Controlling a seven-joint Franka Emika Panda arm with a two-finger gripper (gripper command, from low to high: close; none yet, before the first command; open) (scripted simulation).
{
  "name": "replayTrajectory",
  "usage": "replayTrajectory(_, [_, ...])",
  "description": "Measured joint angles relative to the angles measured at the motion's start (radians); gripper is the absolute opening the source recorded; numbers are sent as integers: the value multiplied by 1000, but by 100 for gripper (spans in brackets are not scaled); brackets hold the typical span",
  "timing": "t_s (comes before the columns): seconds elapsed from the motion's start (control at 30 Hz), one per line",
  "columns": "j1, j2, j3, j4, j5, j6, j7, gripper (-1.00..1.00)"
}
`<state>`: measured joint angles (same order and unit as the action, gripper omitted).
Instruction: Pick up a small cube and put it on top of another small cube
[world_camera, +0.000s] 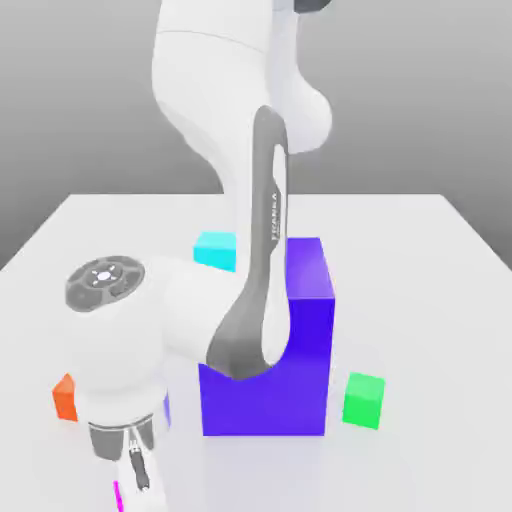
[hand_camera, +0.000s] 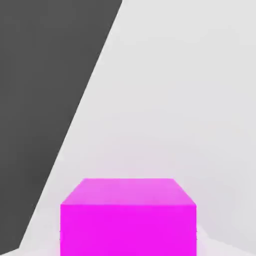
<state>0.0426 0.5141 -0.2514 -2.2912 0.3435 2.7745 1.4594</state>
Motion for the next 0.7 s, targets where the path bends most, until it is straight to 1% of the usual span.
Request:
replayTrajectory(0.13, [45,-123,-61,-31,-78,-89,57,-100])
replayTrajectory(0.17, [63,-139,-76,-19,-110,-104,73,-100])
replayTrajectory(0.2, [74,-154,-73,-23,-136,-118,52,-100])
replayTrajectory(0.4, [126,-226,11,-85,-261,-174,-218,-100])
replayTrajectory(0.7, [198,-332,158,-192,-410,-228,-661,-100])
